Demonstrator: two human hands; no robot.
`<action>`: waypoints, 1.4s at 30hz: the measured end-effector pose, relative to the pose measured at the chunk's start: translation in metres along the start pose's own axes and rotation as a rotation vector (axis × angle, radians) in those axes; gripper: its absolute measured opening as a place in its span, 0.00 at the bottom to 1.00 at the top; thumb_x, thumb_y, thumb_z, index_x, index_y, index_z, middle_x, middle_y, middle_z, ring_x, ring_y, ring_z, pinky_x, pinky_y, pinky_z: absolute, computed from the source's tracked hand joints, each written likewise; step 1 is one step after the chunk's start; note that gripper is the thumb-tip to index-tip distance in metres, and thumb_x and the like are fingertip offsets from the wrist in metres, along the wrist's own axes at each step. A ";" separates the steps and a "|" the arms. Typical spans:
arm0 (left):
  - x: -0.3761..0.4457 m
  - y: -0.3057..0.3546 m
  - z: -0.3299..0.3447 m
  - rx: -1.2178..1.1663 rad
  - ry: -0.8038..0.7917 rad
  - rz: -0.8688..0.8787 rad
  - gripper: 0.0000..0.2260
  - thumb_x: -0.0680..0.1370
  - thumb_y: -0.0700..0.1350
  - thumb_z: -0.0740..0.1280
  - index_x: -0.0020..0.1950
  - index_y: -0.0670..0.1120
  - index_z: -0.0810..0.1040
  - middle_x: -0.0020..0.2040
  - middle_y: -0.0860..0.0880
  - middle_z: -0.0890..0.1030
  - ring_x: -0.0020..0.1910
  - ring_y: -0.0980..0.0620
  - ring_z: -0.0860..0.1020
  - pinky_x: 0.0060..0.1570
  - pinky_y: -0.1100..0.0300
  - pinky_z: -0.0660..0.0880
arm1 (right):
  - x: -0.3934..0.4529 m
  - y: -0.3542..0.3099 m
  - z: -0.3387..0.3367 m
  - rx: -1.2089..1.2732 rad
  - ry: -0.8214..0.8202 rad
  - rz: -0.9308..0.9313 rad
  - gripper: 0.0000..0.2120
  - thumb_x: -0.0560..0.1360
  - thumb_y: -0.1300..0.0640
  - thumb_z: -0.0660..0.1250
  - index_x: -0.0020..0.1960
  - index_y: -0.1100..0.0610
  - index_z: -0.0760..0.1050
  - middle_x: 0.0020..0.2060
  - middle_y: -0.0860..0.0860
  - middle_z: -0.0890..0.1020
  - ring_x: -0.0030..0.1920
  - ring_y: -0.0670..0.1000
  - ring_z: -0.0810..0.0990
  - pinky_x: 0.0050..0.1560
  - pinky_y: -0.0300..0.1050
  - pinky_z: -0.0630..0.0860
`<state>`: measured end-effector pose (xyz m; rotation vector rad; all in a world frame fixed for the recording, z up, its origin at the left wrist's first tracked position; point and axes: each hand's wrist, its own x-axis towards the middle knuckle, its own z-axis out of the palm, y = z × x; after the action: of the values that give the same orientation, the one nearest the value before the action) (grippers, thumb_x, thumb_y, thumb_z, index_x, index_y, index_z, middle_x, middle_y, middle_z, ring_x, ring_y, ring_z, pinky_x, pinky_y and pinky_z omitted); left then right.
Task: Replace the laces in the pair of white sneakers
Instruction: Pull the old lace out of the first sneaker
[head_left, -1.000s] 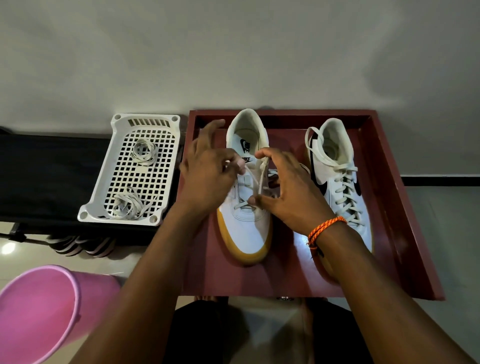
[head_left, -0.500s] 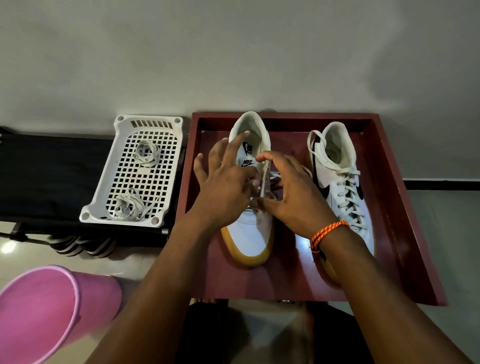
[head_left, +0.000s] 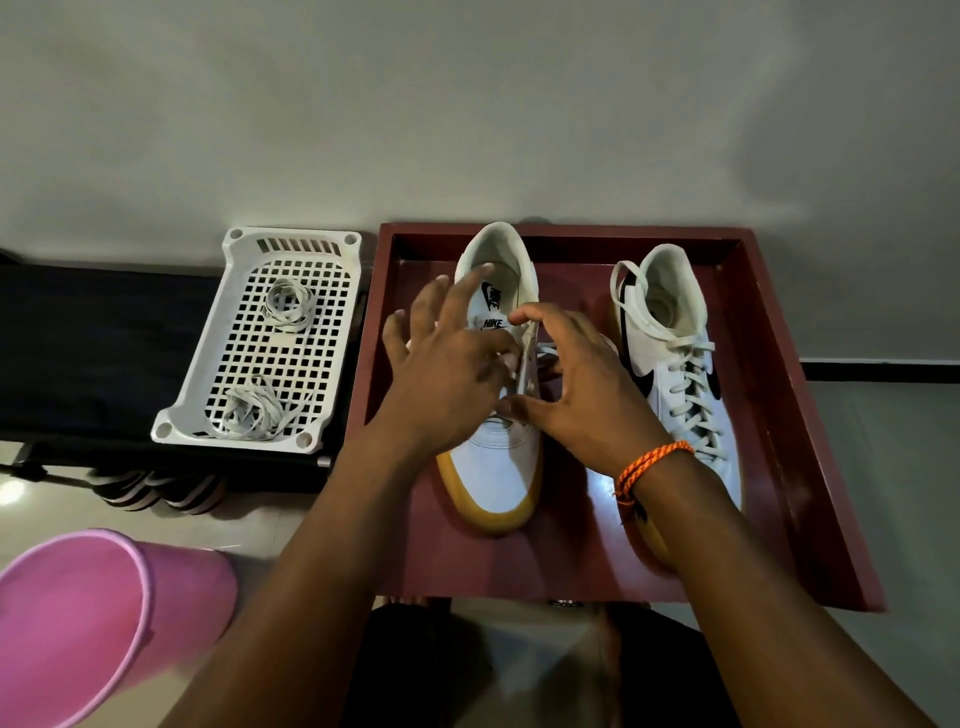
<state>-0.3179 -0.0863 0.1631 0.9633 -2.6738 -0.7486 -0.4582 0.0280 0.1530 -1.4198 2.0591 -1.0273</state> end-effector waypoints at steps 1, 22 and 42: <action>-0.001 0.000 0.004 0.041 -0.023 0.010 0.07 0.81 0.47 0.69 0.55 0.58 0.85 0.87 0.56 0.52 0.84 0.44 0.46 0.75 0.28 0.49 | 0.000 0.000 0.000 0.003 0.002 -0.008 0.38 0.68 0.53 0.83 0.71 0.37 0.68 0.67 0.41 0.72 0.60 0.46 0.78 0.57 0.52 0.82; 0.001 -0.001 0.004 0.014 -0.049 -0.035 0.07 0.79 0.47 0.73 0.54 0.59 0.86 0.87 0.55 0.52 0.84 0.43 0.47 0.75 0.33 0.53 | 0.001 0.003 0.002 0.057 -0.016 0.008 0.39 0.68 0.55 0.83 0.70 0.36 0.68 0.66 0.41 0.72 0.59 0.48 0.80 0.56 0.55 0.83; 0.000 -0.001 0.004 0.025 -0.045 -0.018 0.09 0.78 0.47 0.72 0.56 0.59 0.86 0.87 0.54 0.52 0.85 0.43 0.47 0.75 0.33 0.51 | 0.000 0.000 0.000 0.056 -0.013 0.008 0.36 0.70 0.55 0.82 0.71 0.37 0.69 0.65 0.42 0.73 0.58 0.44 0.80 0.56 0.47 0.83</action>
<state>-0.3192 -0.0854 0.1588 0.9897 -2.7228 -0.7515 -0.4580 0.0282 0.1527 -1.3860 2.0093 -1.0608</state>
